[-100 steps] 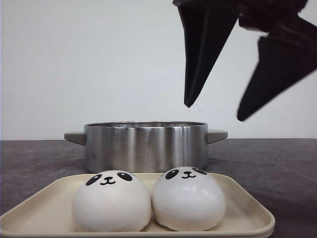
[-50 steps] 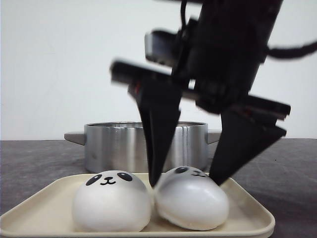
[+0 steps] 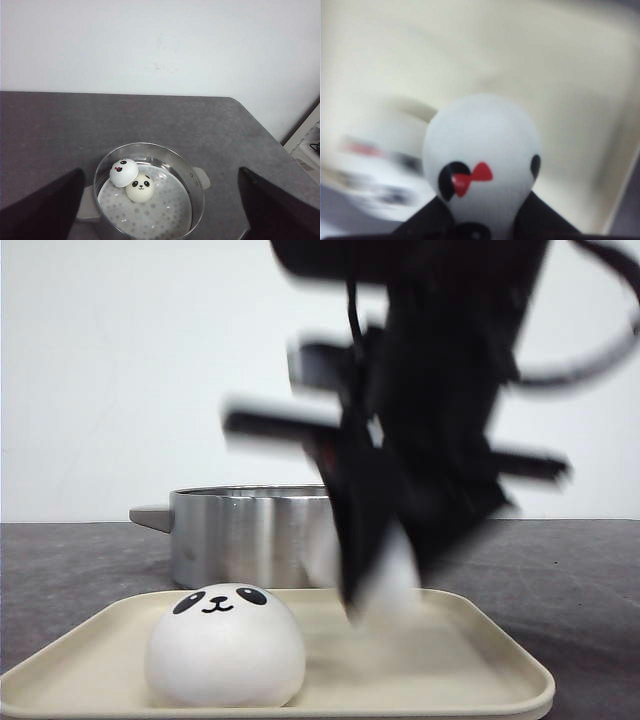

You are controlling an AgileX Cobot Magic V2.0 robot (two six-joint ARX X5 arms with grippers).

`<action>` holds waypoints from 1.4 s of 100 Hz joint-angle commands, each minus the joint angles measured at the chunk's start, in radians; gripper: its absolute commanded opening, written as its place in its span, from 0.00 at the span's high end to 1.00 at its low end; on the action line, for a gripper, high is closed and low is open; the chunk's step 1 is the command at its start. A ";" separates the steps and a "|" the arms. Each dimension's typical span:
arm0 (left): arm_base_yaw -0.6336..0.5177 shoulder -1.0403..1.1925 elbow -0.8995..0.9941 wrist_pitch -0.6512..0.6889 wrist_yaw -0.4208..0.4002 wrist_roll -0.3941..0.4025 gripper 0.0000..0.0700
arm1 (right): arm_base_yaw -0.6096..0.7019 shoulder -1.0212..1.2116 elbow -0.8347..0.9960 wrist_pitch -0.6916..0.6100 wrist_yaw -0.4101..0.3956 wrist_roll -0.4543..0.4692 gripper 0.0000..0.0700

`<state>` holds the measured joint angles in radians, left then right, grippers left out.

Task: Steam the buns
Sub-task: 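Carry the bun with the right gripper into the pot and release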

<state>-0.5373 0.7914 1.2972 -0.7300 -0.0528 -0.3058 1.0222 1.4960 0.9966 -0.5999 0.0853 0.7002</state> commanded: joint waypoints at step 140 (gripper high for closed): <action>-0.013 0.093 0.019 -0.126 0.001 0.054 0.15 | -0.339 0.389 0.549 -0.159 0.046 -0.371 0.76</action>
<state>-0.5438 0.8726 1.2972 -0.8455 -0.0532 -0.2611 0.6792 1.8790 1.4879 -0.7307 0.1287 0.3378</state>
